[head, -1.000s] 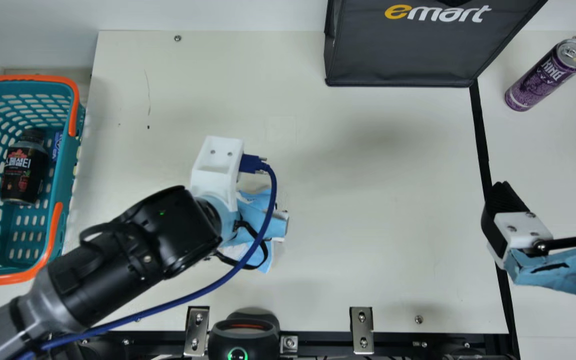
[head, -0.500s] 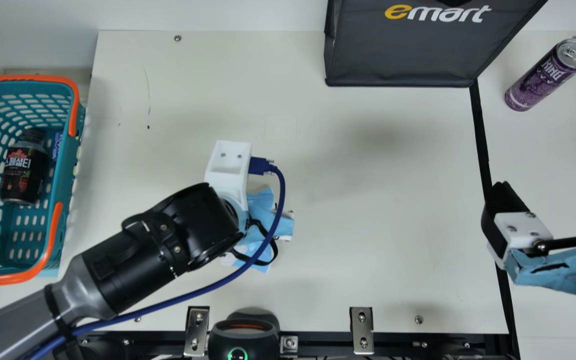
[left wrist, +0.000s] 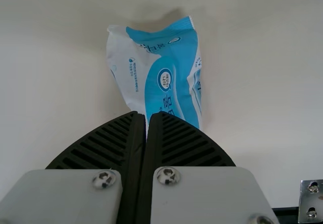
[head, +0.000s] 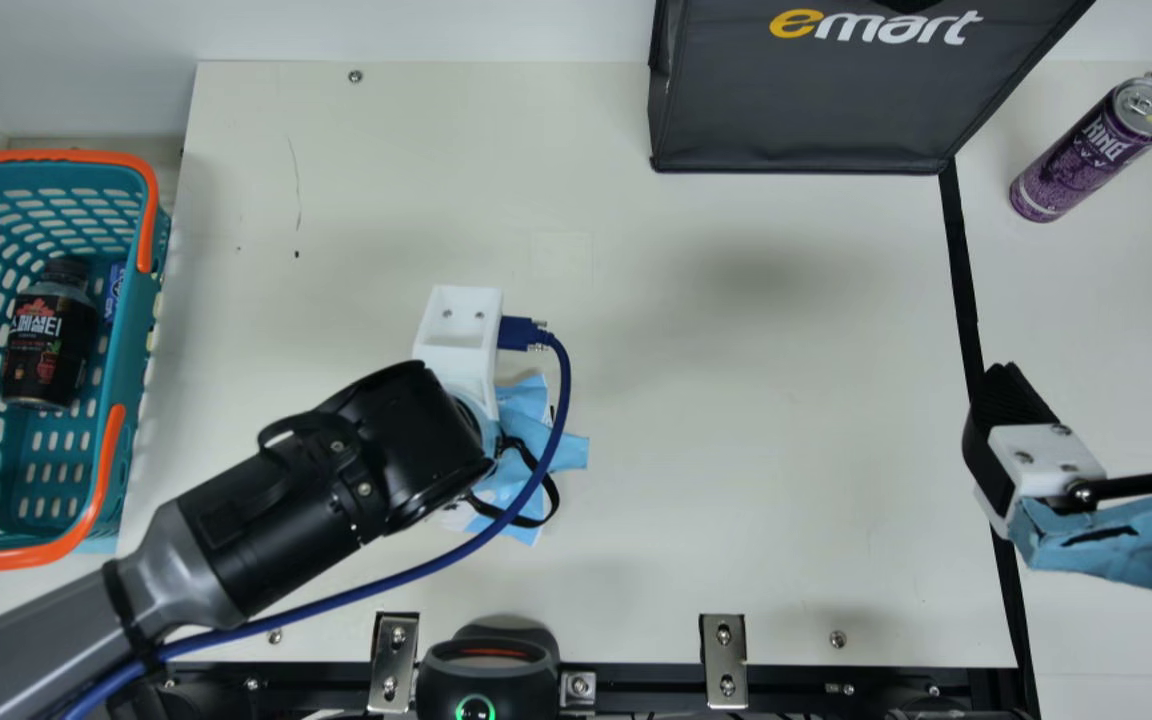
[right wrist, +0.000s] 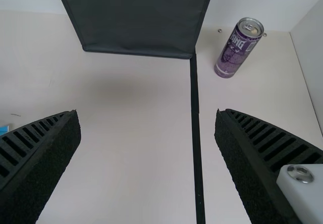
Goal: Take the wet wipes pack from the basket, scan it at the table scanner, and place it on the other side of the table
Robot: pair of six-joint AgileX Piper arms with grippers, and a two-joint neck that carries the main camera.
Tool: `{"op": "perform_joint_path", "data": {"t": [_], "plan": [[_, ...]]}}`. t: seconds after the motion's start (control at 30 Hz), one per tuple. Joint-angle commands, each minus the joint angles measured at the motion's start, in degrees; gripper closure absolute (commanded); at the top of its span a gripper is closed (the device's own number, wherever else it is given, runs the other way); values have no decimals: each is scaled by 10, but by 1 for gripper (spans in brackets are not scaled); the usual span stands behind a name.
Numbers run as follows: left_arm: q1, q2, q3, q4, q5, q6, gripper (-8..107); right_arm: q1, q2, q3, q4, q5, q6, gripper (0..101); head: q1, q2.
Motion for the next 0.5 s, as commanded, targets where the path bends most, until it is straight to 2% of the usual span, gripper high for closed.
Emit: {"op": "perform_joint_path", "data": {"t": [0.0, 0.47], "plan": [[2, 1, -1, 0, 0, -2, 107, 0, 0, 0, 0, 0, 0, 6, -17, 1], [12, 22, 33, -7, -42, -16, 107, 0, 0, 0, 0, 0, 0, 6, -17, 1]]}}
